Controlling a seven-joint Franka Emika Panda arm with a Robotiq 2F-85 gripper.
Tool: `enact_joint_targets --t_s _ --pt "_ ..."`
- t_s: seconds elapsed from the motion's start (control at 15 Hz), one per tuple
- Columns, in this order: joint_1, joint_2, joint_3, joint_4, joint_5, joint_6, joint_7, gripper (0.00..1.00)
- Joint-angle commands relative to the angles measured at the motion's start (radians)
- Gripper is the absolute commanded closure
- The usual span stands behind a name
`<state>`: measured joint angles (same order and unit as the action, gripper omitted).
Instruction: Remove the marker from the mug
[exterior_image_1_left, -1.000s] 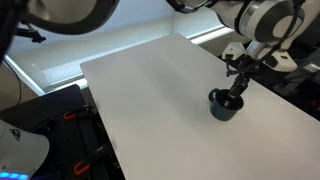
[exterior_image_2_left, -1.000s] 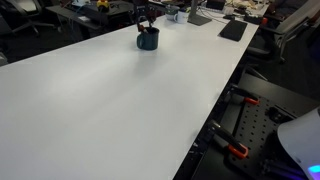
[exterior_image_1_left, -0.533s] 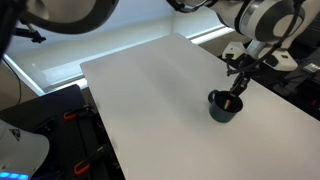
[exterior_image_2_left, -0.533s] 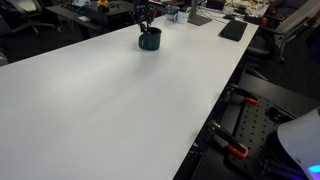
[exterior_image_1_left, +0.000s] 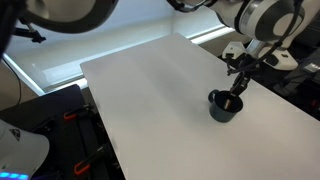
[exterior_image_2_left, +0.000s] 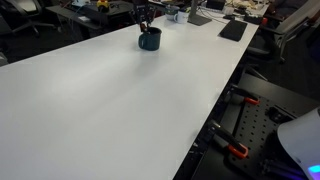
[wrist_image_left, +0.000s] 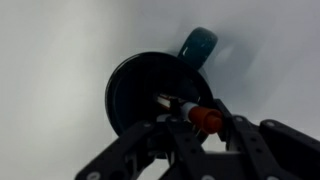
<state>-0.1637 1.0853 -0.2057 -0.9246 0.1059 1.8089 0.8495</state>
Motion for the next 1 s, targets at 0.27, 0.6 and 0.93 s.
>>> enact_joint_targets --t_s 0.27,0.6,0.93 --pt "0.019 -0.058 -0.004 -0.02 -0.008 0.0 -0.004 0.89" --pt "0.028 -0.076 -0.01 -0.025 -0.02 0.004 -0.003 0.89" --pt "0.019 -0.075 0.001 -0.023 -0.023 -0.045 -0.035 0.35"
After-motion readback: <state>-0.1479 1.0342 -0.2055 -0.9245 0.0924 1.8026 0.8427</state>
